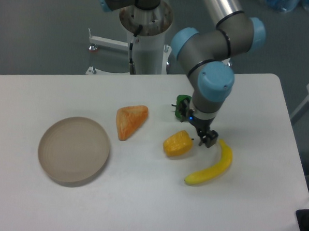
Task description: Pick up the yellow pepper from the table
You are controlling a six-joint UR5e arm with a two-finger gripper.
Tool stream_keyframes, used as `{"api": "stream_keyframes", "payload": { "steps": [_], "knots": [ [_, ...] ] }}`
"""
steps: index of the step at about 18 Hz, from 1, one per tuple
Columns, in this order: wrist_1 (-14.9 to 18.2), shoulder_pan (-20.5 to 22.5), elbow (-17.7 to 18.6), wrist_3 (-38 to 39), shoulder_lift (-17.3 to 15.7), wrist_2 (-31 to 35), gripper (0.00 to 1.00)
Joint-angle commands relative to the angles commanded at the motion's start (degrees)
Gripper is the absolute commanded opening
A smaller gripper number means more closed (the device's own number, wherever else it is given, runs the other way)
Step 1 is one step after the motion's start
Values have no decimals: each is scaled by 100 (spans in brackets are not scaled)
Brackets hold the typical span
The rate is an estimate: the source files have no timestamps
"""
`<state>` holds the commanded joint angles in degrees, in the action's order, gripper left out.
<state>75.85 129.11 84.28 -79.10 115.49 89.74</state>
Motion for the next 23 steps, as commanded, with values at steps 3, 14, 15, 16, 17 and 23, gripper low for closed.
{"api": "stream_keyframes", "payload": {
  "steps": [3,14,15,16,17,23],
  "knots": [
    [-342,-35,210,-18,-9,0,100],
    [-1054,-150,518,-17,149,148,100],
    [-1316,-150,641,-18,149,236,100],
    [-1597,-150,790,-26,149,298,100],
    [-1748,-158,870,-26,149,342,100],
    [-1829,-211,897,27,193,343,91]
  ]
}}
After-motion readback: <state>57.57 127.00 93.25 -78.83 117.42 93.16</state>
